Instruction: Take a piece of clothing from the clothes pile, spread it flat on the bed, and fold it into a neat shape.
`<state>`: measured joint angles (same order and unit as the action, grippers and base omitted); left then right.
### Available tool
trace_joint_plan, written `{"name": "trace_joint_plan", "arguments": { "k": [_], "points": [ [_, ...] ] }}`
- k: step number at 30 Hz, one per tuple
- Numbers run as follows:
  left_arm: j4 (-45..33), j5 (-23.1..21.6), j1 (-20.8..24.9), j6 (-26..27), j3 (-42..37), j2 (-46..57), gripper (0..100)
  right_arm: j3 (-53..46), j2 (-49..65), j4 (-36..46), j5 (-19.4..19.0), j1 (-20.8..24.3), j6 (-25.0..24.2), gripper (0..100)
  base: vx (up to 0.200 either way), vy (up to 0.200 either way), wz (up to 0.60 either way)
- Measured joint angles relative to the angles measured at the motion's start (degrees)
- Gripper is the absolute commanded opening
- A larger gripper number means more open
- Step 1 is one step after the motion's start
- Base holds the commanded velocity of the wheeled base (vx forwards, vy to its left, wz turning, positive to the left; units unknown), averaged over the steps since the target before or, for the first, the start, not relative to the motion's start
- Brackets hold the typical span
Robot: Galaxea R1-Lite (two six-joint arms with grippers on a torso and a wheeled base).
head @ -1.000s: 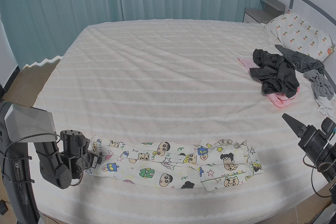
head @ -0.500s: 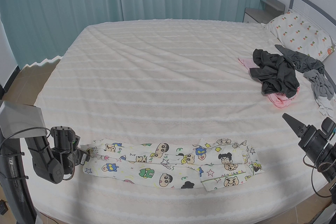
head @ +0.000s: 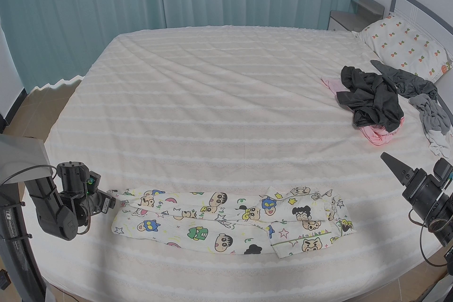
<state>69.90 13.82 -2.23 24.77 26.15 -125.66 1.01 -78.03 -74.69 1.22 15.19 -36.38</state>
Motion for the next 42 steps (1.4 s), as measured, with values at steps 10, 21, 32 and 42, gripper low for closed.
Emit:
{"name": "trace_joint_plan", "arguments": {
  "k": [10, 21, 32, 42],
  "points": [
    [0.06, -1.21, -4.92, -0.01, -1.34, 0.00, 100, 0.00, 0.09, 0.00, 0.00, 0.07, 0.01, 100, 0.000, 0.000, 0.00],
    [-0.66, -7.31, -9.20, -7.69, -0.63, 2.36, 100, 0.00, 0.45, 0.00, 0.01, 0.07, 0.00, 100, 0.000, 0.000, 0.00],
    [-8.97, -9.53, 0.63, -22.26, 4.22, 4.83, 100, 0.00, 0.50, 0.00, 0.00, 0.07, 0.00, 100, 0.000, 0.000, 0.00],
    [-20.71, -9.89, 8.16, -26.32, 7.64, 5.73, 100, 0.00, 0.50, 0.09, -0.07, 0.10, 0.00, 100, 0.000, 0.000, 0.00]
  ]
}}
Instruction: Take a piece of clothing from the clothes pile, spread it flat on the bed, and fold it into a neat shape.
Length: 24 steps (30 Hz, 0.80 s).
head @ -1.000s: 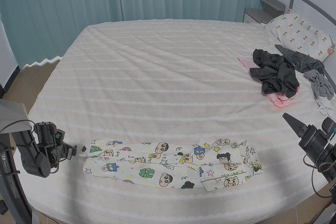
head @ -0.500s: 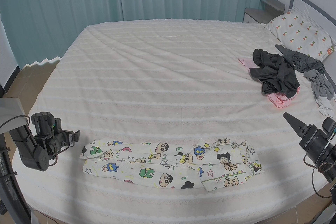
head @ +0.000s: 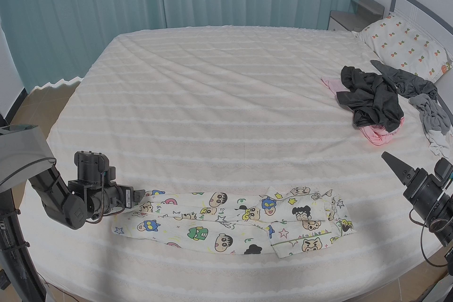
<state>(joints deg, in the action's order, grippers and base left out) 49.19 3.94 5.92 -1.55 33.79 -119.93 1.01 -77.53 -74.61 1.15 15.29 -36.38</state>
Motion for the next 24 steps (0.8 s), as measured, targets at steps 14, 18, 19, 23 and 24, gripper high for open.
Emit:
{"name": "trace_joint_plan", "arguments": {
  "k": [14, 18, 19, 23, 24],
  "points": [
    [0.07, -0.38, -1.82, 7.23, -7.61, -2.47, 100, 0.00, 0.02, 0.00, -0.02, 0.00, 0.00, 100, 0.000, 0.000, 0.00],
    [0.16, -0.38, -3.43, 8.39, -9.05, -3.11, 100, 0.00, 0.02, 0.00, -0.02, 0.00, 0.00, 100, 0.000, 0.000, 0.00],
    [0.24, -0.38, -3.84, 8.66, -9.31, -3.17, 100, 0.00, 0.02, 0.00, 0.00, 0.00, 0.00, 100, 0.000, 0.000, 0.00],
    [0.51, -0.55, -5.13, 8.94, -10.18, -3.06, 100, 0.00, 0.02, 0.51, -0.02, -0.02, 0.00, 100, 0.000, 0.000, 0.00],
    [0.73, -0.82, -5.46, 8.80, -10.36, -2.76, 100, 0.00, 0.02, 1.04, -0.09, -0.02, 0.00, 100, 0.000, 0.000, 0.00]
  ]
}}
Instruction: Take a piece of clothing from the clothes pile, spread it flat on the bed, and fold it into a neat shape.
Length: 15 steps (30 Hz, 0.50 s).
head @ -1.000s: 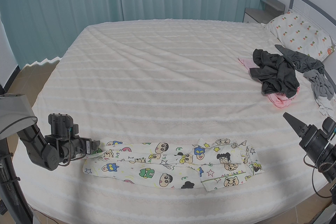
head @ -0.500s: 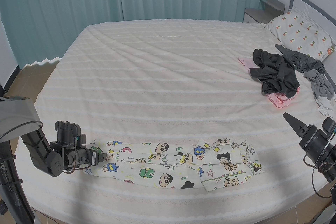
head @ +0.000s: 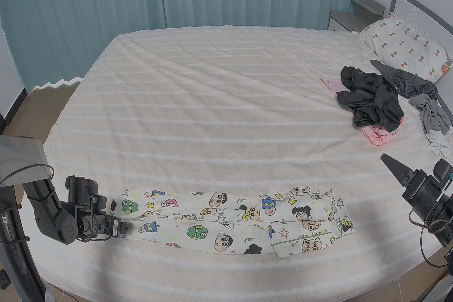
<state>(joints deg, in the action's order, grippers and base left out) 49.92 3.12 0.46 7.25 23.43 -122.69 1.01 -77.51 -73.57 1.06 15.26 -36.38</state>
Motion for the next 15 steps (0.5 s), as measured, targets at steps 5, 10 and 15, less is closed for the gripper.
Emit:
{"name": "trace_joint_plan", "arguments": {
  "k": [5, 10, 15],
  "points": [
    [0.50, -3.80, -0.87, -3.93, -0.41, 2.57, 100, 0.00, 0.02, 1.26, -0.22, 0.00, -0.13, 100, 0.000, 0.000, 0.00],
    [0.49, -9.46, -1.73, -17.26, -0.89, 7.41, 100, 0.00, -0.44, 2.00, -1.79, 0.33, -0.40, 100, 0.000, 0.000, 0.00],
    [0.50, -18.44, -2.94, -33.61, -2.10, 12.65, 100, 1.40, -3.69, 2.77, -4.12, 0.85, -0.62, 100, 0.000, 0.000, 0.00]
  ]
}}
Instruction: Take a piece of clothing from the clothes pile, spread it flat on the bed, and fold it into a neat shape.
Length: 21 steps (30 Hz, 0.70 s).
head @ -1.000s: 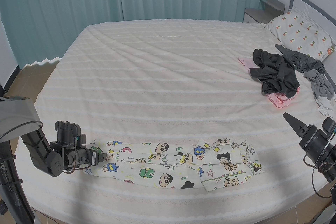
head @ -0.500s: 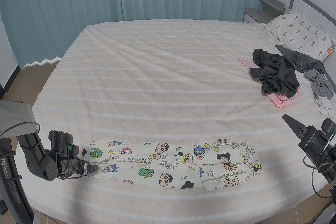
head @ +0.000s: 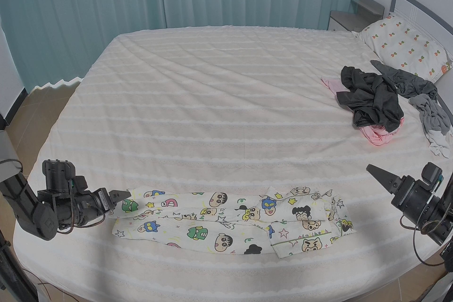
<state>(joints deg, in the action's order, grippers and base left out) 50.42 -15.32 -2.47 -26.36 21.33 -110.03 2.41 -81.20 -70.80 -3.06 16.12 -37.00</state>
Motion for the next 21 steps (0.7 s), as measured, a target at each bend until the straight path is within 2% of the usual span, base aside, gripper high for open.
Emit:
{"name": "trace_joint_plan", "arguments": {
  "k": [4, 5, 10, 13, 16, 21],
  "points": [
    [0.10, -12.48, -1.74, -13.28, -1.39, 3.61, 100, 3.36, -5.92, 1.04, -1.34, 0.22, -0.06, 100, 0.000, 0.000, 0.00],
    [0.10, -17.58, -2.69, -16.69, -1.99, 4.63, 100, 4.72, -7.94, 1.54, -1.87, 0.26, -0.09, 100, 0.000, 0.000, 0.00],
    [0.67, -35.63, -8.08, -22.97, -4.80, 7.58, 100, 12.58, -16.92, 7.36, -4.63, 0.44, -0.11, 100, 0.000, 0.000, 0.00],
    [1.50, -41.36, -11.11, -24.47, -6.45, 8.39, 100, 18.88, -21.64, 12.37, -6.38, 0.59, -0.09, 100, 0.000, 0.000, 0.00],
    [2.16, -43.13, -13.14, -24.39, -7.72, 8.27, 100, 24.04, -25.44, 16.48, -7.53, 0.59, -0.09, 100, 0.000, 0.000, 0.00],
    [2.97, -44.35, -15.25, -17.52, -9.81, 5.73, 100, 29.61, -31.45, 21.24, -8.66, 0.56, 0.18, 100, 0.000, 0.000, 0.00]
  ]
}}
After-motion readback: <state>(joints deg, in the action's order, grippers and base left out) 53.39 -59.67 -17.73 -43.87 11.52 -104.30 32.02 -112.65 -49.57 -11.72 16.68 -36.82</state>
